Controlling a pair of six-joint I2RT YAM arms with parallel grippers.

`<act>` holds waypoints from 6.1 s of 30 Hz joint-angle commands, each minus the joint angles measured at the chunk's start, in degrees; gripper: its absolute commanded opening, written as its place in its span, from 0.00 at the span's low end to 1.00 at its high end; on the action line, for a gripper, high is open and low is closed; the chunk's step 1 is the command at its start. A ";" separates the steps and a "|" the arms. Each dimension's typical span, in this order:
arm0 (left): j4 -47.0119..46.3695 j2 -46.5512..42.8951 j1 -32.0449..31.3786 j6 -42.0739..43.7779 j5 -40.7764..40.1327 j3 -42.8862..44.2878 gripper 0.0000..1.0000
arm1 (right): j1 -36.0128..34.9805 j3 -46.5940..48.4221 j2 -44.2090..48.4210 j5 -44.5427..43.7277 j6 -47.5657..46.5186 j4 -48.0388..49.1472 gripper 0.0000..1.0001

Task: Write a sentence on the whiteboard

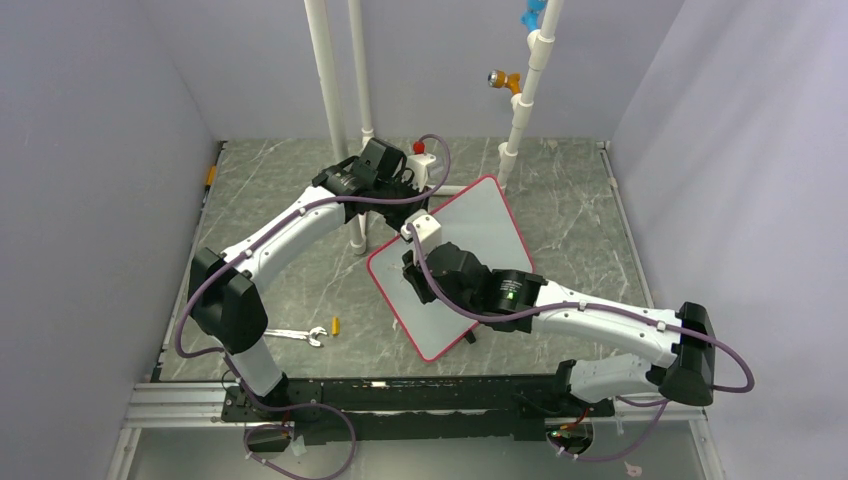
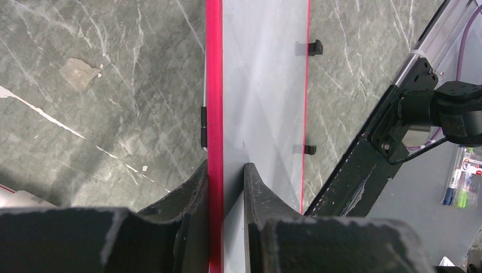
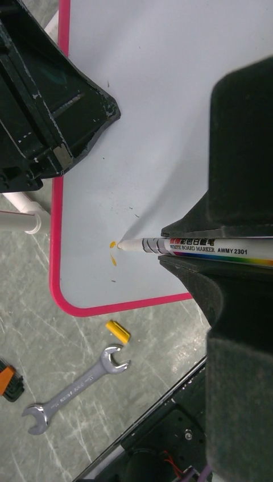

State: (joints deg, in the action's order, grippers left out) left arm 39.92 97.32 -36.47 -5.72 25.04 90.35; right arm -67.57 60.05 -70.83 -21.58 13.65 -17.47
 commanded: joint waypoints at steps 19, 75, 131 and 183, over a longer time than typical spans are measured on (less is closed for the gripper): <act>2.27 0.59 -1.33 3.60 -7.68 -0.10 0.00 | 0.69 1.08 -1.41 5.03 0.25 2.40 0.00; 3.00 0.94 -1.39 3.76 -7.91 0.26 0.00 | 0.63 -4.13 4.00 4.27 4.97 2.91 0.00; 2.27 0.88 -1.35 3.60 -8.42 -0.42 0.00 | 0.71 -6.84 6.65 2.18 8.31 -4.14 0.00; 1.65 0.77 -1.76 3.08 -8.09 -1.33 0.00 | 5.83 -8.83 6.84 7.41 7.05 2.10 0.00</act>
State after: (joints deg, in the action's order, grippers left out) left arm 39.18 97.21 -36.95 -7.16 23.66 89.78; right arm -61.98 53.54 -65.52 -14.41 19.11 -15.31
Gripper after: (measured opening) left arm 0.232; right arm 0.134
